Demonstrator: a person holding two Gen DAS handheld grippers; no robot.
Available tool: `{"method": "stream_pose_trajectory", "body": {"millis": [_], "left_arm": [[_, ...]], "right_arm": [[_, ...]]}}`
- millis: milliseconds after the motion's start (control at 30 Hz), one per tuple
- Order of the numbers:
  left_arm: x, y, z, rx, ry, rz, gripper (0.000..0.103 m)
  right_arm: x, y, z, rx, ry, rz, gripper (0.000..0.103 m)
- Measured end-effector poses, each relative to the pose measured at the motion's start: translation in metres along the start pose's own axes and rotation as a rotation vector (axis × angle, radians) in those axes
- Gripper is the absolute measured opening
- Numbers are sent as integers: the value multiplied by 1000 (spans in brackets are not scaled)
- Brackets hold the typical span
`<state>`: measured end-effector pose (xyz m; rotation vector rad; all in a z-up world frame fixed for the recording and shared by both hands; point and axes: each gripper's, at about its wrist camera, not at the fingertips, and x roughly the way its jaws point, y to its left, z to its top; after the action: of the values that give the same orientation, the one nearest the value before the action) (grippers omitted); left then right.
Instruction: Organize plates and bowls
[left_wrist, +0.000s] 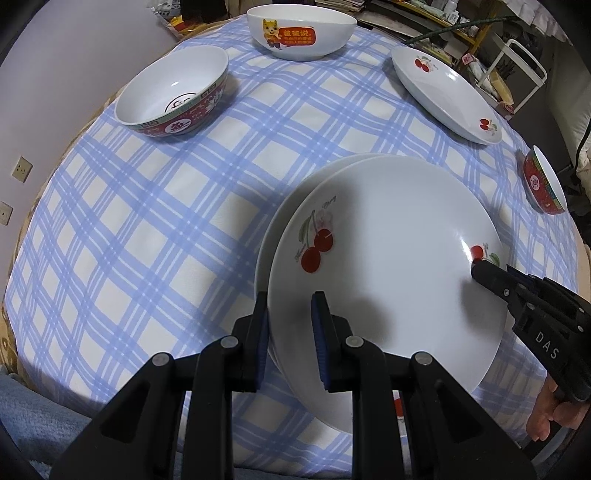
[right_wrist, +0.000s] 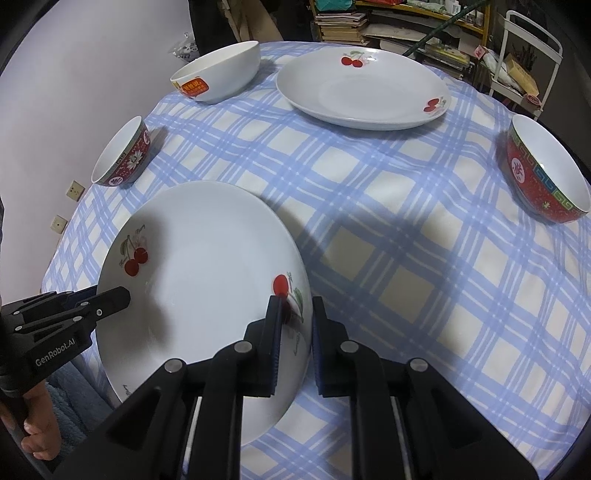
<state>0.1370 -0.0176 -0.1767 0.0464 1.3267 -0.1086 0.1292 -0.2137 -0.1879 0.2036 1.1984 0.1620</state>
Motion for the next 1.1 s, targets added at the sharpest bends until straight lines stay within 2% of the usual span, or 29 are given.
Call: {"method": "stream_pose_trajectory", "body": {"millis": [333, 1100], "left_arm": [[0, -9, -2, 39, -20, 45, 21], [-1, -10, -1, 43, -19, 53, 21]], "right_arm": [[0, 0, 0, -6, -3, -14, 17], [-7, 4, 1, -41, -64, -51, 17]]}}
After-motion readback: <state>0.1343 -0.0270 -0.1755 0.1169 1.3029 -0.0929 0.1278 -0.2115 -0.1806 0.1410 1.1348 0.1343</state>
